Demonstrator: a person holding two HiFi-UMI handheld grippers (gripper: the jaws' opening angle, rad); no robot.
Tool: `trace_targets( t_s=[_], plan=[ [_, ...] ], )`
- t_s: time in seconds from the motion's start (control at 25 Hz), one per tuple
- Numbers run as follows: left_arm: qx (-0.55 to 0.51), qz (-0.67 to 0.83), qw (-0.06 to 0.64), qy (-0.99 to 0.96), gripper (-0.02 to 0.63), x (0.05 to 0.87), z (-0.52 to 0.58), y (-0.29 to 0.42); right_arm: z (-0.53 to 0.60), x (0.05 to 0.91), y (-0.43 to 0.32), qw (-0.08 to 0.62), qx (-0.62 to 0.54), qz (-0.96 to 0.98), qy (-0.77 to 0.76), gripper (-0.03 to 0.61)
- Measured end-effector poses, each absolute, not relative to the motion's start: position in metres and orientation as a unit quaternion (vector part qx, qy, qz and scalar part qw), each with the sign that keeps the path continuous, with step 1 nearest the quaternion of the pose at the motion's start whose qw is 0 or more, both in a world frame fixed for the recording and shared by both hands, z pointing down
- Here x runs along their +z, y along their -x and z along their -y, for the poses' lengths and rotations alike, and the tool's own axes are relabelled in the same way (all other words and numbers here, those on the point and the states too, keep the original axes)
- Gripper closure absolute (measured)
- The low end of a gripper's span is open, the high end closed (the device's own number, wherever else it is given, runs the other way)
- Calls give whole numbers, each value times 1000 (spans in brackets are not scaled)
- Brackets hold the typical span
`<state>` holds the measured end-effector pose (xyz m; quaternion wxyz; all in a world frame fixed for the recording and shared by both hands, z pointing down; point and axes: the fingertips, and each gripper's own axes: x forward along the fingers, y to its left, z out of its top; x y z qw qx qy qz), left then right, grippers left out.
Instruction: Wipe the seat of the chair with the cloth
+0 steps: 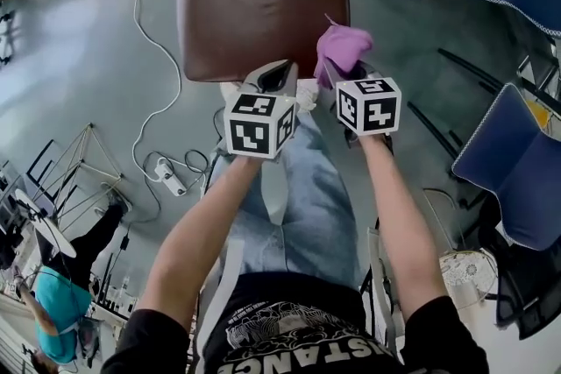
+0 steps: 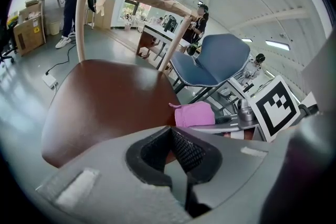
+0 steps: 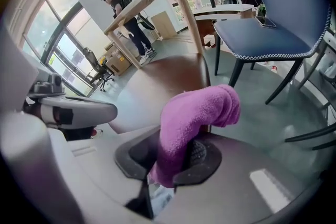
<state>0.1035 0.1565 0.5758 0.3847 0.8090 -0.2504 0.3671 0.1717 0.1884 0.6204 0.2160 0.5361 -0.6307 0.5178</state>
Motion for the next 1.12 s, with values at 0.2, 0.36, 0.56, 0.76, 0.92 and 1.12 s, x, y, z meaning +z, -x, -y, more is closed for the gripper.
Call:
trace_targets(
  t_s=[0.2, 0.36, 0.56, 0.76, 0.92, 1.12],
  plan=[
    [348, 244, 389, -818, 617, 528, -155, -101, -179, 568, -153, 208, 499, 652, -532, 512],
    [330, 247, 372, -832, 615, 478, -134, -99, -155, 509, -147, 205, 460, 674, -541, 512],
    [293, 258, 356, -849, 615, 415, -109, -95, -128, 435, -138, 192, 415, 689, -562, 512],
    [264, 259, 330, -868, 615, 358, -88, -92, -108, 371, -123, 178, 373, 705, -577, 512],
    [249, 256, 300, -885, 615, 318, -78, -80, -100, 333, -111, 172, 351, 709, -586, 512],
    [224, 263, 292, -892, 615, 282, -70, -61, -90, 284, -97, 152, 309, 725, -596, 512]
  ],
)
